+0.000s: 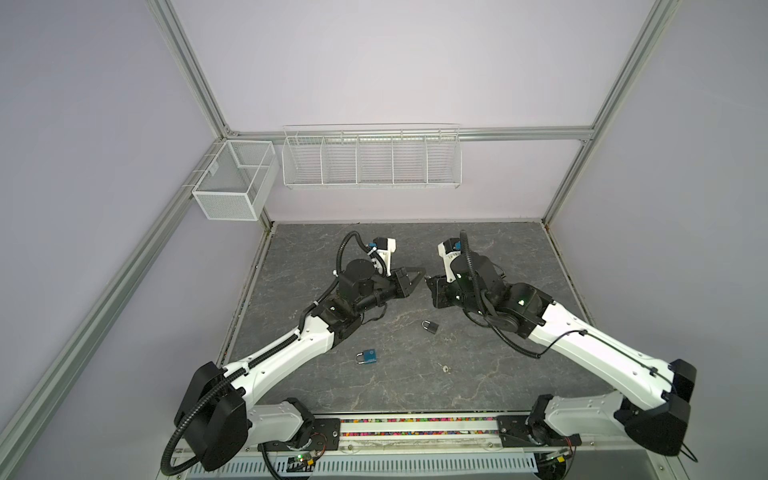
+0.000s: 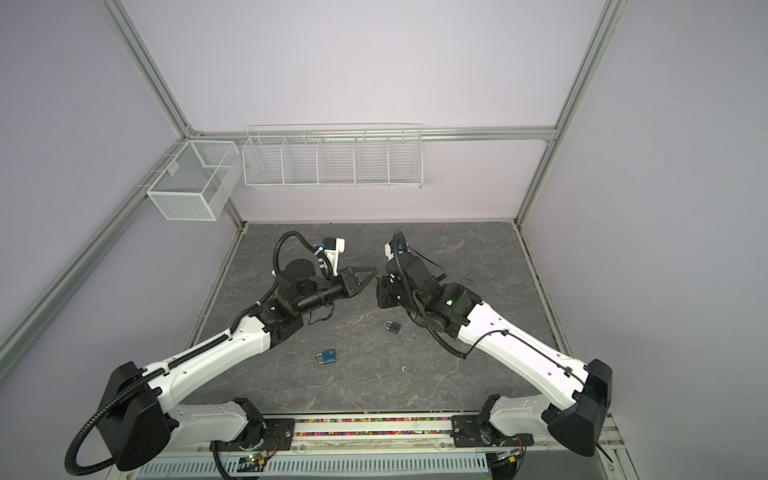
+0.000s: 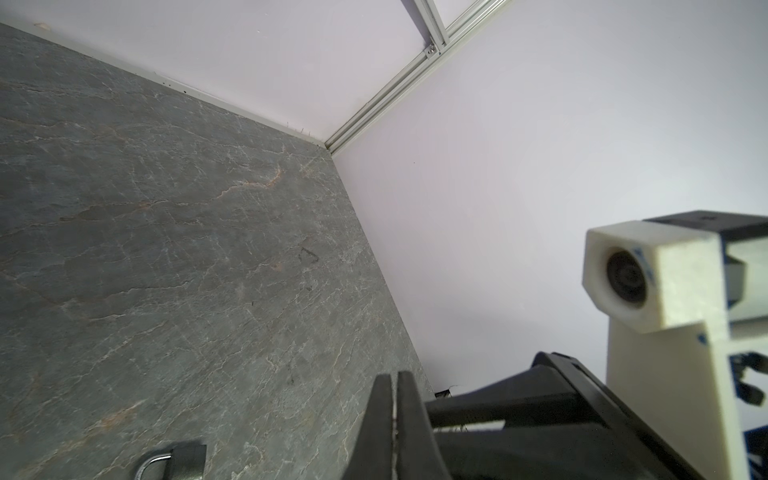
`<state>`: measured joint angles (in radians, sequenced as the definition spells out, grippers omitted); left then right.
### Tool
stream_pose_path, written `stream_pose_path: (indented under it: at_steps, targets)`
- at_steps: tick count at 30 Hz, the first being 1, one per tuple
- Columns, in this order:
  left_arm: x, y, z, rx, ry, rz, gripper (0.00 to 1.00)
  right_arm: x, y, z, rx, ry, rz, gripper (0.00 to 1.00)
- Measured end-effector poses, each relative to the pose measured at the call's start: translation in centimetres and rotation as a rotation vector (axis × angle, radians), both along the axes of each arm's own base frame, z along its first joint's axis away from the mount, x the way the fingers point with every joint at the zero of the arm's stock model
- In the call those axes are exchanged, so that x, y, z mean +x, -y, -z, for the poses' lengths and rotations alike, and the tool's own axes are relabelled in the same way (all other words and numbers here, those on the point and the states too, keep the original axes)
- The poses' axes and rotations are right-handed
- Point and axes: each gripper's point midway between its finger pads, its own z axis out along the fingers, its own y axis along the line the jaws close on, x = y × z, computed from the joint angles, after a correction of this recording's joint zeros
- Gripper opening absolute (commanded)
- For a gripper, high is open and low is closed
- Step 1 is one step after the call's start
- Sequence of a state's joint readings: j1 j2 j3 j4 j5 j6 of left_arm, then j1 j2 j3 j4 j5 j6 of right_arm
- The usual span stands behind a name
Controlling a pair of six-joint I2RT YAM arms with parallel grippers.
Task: Unlock with the key
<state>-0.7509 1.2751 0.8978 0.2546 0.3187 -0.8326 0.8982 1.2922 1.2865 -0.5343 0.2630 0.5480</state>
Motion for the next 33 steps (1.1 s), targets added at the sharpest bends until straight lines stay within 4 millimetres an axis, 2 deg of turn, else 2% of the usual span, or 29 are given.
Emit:
stream_pose_path:
  at_steps: [2,5,7,12,16,19,27,33]
  targets:
    - [0.0,0.0,-0.3,-0.01,0.01,0.0,0.0,-0.1,0.0,-0.3,0.009,0.008,-0.003,0.45]
    - [0.0,0.0,-1.1,-0.027,0.037,-0.001,0.0,-0.9,0.6,-1.0,0.052,0.018,-0.028,0.53]
    - [-0.2,-0.1,-1.9,-0.04,0.066,0.004,0.0,-1.6,1.3,-1.8,0.107,0.033,-0.052,0.64]
    - [-0.8,0.2,-5.0,-0.082,0.161,0.045,0.0,-2.8,2.8,-5.1,0.301,0.085,-0.141,0.71]
    - [-1.7,0.5,-8.7,-0.135,0.25,0.093,0.0,-3.2,2.9,-7.4,0.434,0.139,-0.248,0.71]
    - [-2.5,0.4,-10.4,-0.17,0.302,0.124,0.0,-2.8,2.8,-8.6,0.499,0.153,-0.3,0.71]
    - [-3.9,0.5,-12.1,-0.204,0.35,0.187,0.0,-3.4,1.0,-11.5,0.633,0.184,-0.464,0.66]
    - [-4.7,0.9,-13.1,-0.214,0.368,0.217,0.0,-3.5,0.2,-12.1,0.674,0.184,-0.52,0.49]
